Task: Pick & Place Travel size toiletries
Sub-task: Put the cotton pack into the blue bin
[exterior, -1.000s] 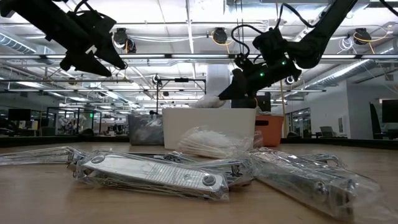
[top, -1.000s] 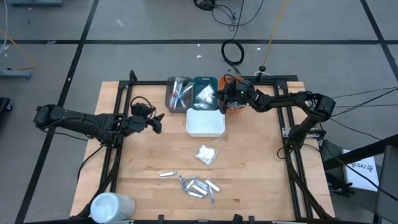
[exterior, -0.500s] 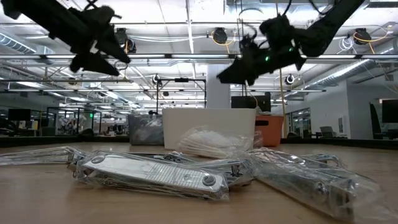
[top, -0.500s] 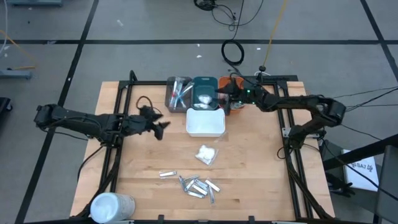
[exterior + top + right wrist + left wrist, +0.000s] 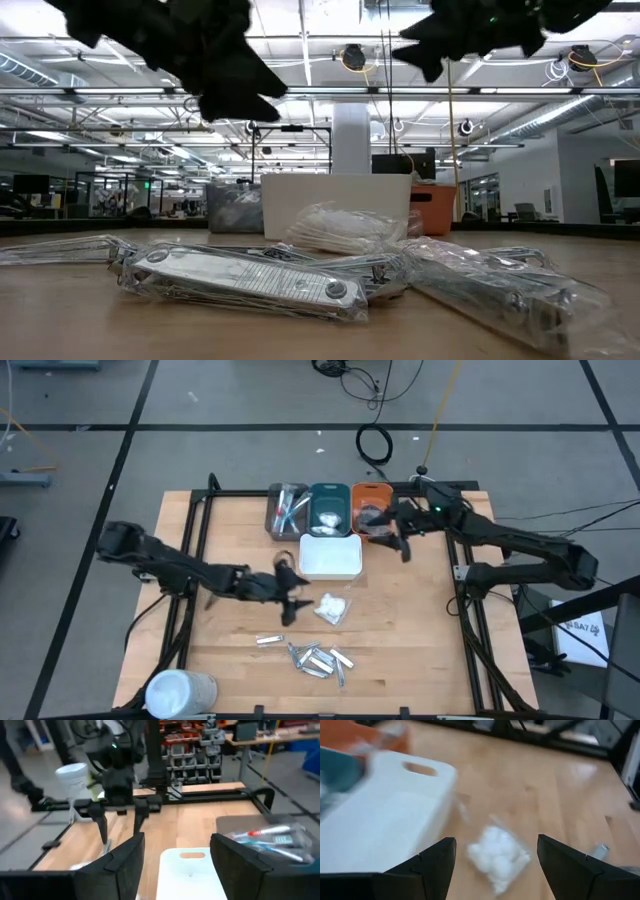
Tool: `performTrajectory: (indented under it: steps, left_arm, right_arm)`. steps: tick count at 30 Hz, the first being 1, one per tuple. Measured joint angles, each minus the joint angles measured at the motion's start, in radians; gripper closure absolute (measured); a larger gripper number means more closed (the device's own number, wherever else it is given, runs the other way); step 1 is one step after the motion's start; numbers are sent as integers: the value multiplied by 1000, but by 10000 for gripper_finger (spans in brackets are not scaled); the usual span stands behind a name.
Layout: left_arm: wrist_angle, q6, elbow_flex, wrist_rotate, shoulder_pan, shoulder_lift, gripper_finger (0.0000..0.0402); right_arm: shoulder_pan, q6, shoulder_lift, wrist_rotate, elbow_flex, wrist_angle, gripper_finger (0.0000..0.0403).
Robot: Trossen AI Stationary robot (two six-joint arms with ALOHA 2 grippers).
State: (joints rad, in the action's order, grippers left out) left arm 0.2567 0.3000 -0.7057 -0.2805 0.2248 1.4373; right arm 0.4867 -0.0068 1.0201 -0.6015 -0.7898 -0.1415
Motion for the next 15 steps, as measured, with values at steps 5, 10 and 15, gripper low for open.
performTrajectory:
  steps: [5, 10, 15]
  left_arm:
    - [2, -4, -123, 80, 20, 186, 128]
    - [-20, 25, -198, 75, 20, 314, 128]
    - [-89, 106, -229, 20, 10, 367, 128]
  right_arm:
    - [-61, -78, -143, 98, 0, 150, 203]
    - [-125, -118, -249, 187, 13, 256, 214]
    - [-186, -118, -344, 187, 82, 243, 221]
